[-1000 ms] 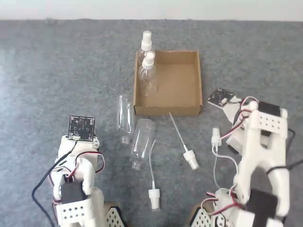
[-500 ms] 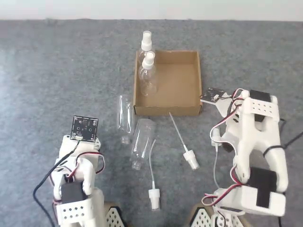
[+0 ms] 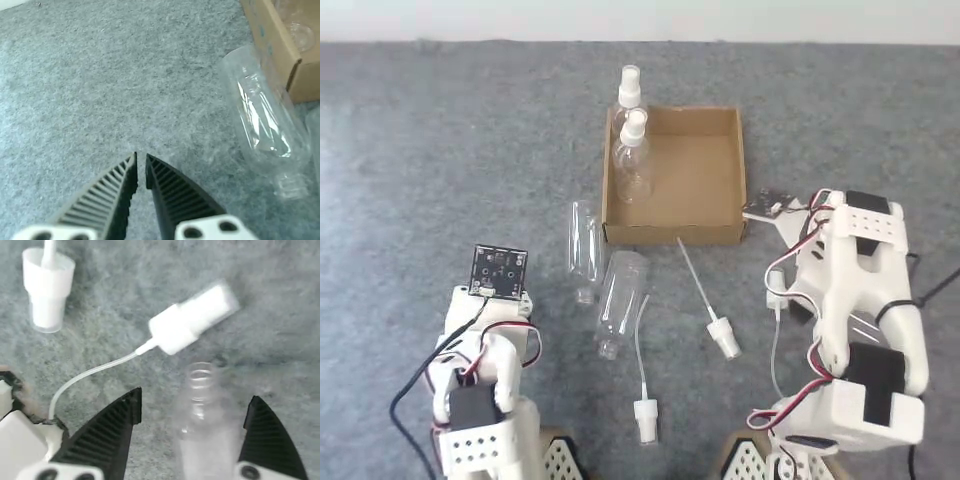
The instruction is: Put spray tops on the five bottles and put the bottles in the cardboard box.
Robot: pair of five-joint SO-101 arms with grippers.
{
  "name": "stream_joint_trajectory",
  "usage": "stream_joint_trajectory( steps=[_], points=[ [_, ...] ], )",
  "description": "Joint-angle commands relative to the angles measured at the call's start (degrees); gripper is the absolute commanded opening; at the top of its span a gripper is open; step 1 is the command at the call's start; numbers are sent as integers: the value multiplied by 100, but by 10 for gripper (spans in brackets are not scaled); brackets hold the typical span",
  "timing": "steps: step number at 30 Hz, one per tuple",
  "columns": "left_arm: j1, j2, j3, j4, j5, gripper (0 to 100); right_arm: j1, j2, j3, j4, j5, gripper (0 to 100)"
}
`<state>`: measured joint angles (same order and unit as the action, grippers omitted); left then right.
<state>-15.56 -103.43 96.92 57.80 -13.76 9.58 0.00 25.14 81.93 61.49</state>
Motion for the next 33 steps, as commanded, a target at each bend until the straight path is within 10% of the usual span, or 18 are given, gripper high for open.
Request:
stream_joint_trajectory(
  steps=[1, 33],
  points=[
    [0, -79, -40, 26, -53, 26, 286, -66, -475, -57, 141, 289],
    [0, -79, -40, 26, -62, 26, 479, -57, 316, -75, 642, 285]
  ],
)
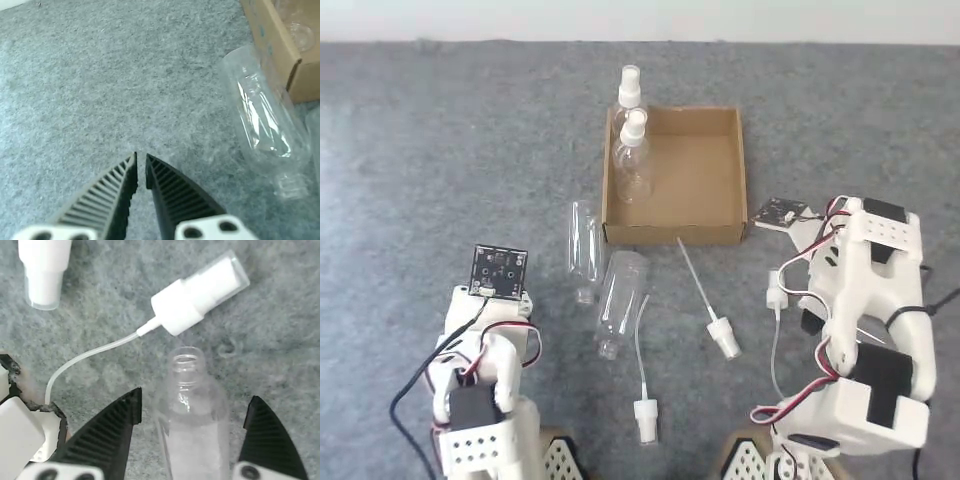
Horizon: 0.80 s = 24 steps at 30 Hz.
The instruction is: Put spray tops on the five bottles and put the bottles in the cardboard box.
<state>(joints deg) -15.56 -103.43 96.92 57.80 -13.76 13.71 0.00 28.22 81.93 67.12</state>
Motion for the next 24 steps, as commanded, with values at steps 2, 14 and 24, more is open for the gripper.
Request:
stream_joint_trajectory(
  steps=[2, 14, 24],
  points=[
    [0, -79, -40, 26, -62, 26, 66, -57, 62, -75, 79, 285],
    [0, -79, -40, 26, -62, 26, 66, -48, 123, -84, 79, 284],
    [0, -79, -40, 26, -62, 26, 136, 558, 88, -400, 70, 249]
  ],
)
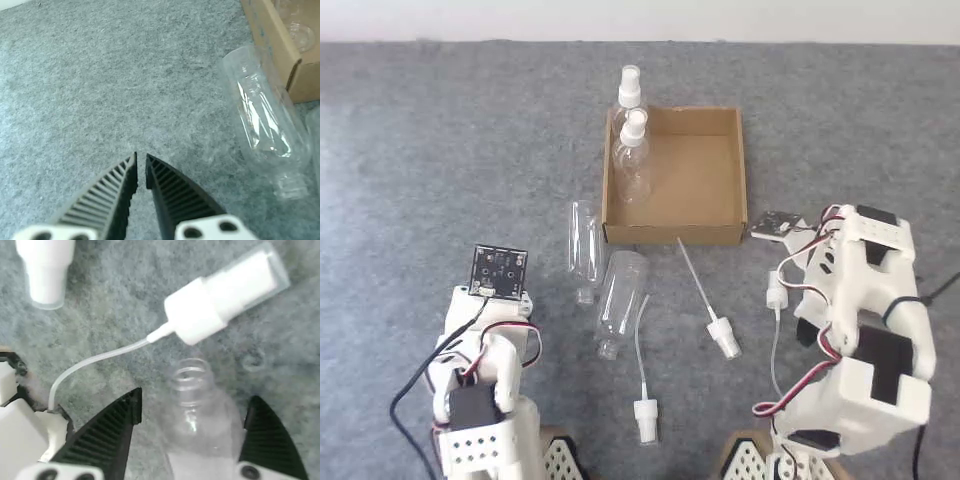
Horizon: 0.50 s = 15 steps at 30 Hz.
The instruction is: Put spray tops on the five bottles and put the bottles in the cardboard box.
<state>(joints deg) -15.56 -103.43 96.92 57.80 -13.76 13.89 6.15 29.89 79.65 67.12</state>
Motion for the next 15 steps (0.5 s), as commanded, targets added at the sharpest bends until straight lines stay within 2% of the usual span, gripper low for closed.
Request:
stream_joint_trajectory(
  steps=[1, 4, 9, 15],
  points=[
    [0, -79, -40, 26, -62, 26, 119, -57, -79, -171, 70, 228],
    [0, -79, -40, 26, -62, 26, 127, -66, -79, -171, 70, 194],
    [0, -79, -40, 26, -62, 26, 127, -75, -185, -84, 53, 191],
    [0, -79, -40, 26, -62, 26, 101, -75, -765, 505, 35, 191]
  ],
)
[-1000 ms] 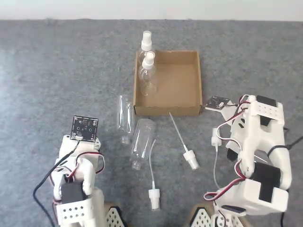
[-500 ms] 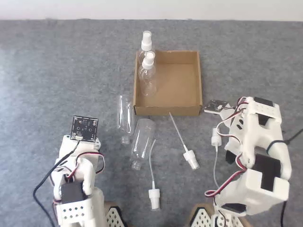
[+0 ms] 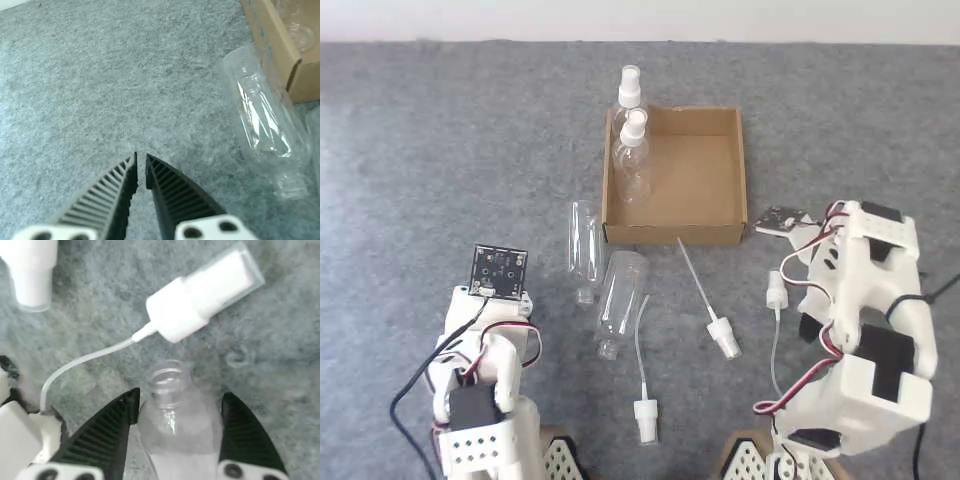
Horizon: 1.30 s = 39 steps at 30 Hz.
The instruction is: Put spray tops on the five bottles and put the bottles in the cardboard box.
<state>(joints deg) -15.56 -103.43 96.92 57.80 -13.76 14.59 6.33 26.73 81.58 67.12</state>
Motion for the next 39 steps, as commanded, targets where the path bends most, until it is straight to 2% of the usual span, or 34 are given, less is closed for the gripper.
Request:
stream_joint_trajectory(
  steps=[1, 6, 11, 16, 21, 25, 30, 39],
  points=[
    [0, -79, -40, 26, -62, 26, 22, -92, -527, 391, 26, 191],
    [0, -79, -40, 26, -62, 26, 22, -92, -826, 743, -26, 191],
    [0, -79, -40, 26, -62, 26, 13, -92, -985, 822, -527, 190],
    [0, -79, -40, 26, -62, 26, 13, -92, -985, 831, -721, 186],
    [0, -79, -40, 26, -62, 26, -163, -92, -993, 875, -958, 97],
    [0, -79, -40, 26, -62, 26, -330, -207, -993, 866, -1081, 85],
    [0, -79, -40, 26, -62, 26, -629, -664, -976, 523, -1820, 85],
    [0, -79, -40, 26, -62, 26, -655, -400, -949, -980, -3938, 84]
  ],
)
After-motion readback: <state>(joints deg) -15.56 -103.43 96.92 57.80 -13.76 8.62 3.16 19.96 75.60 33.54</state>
